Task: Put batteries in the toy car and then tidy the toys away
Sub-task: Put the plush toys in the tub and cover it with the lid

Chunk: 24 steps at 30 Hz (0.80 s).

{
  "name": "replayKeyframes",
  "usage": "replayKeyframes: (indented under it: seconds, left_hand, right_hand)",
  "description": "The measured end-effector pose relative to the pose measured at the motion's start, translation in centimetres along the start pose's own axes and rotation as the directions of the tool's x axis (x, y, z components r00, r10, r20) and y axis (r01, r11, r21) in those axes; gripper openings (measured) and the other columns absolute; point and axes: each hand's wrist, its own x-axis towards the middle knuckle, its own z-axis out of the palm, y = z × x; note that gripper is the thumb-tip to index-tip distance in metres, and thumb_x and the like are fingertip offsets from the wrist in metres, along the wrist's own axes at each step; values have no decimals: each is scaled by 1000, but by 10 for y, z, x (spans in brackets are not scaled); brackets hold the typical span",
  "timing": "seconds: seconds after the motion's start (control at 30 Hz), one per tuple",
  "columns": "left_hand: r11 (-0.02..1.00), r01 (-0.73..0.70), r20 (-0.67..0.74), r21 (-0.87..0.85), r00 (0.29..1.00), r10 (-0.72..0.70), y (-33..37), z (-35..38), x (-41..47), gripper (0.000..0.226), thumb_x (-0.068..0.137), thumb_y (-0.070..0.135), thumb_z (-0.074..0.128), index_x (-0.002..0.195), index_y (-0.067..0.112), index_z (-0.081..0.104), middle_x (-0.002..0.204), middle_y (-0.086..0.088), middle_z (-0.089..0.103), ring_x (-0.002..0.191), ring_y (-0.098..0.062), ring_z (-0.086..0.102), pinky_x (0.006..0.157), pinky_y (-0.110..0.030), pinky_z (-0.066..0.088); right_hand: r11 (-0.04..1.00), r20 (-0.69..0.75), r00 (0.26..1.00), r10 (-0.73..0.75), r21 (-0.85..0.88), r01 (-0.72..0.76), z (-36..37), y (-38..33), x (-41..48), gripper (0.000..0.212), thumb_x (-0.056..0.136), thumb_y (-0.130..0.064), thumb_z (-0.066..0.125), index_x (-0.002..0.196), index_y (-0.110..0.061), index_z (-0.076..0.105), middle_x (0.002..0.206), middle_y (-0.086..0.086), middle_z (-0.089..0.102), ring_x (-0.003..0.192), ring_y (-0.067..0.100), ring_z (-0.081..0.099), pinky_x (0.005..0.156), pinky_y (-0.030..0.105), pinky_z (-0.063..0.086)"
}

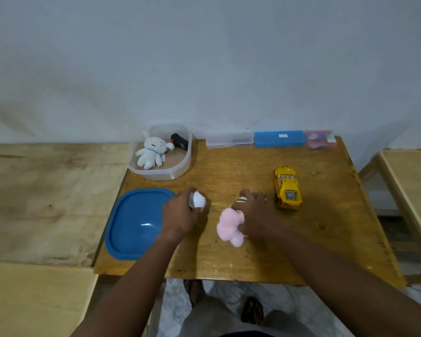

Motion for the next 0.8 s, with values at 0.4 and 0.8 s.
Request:
replayKeyframes:
  seconds: [0.4,0.8]
  left_hand:
    - [992,-117,-116,54,986,123,-39,-100,106,65,74,24,87,134,19,63,125,-7,71,115,-30,63,89,-36,47]
    - [989,-142,98,-51,984,147,-119,-101,218,57,69,21,84,125,22,69,122,-5,72,109,-30,65,82,-37,53]
  right_hand:
    - [962,-315,909,-273,-106,252,-87,-38,121,43,60,-32,80,101,-25,69,134,12,46,117,37,40,72,49,55]
    - [797,-166,850,-500,-470,378,-111,-137,265,42,63,-8,68,101,-25,65,142,16,41,127,55,34,83,49,54]
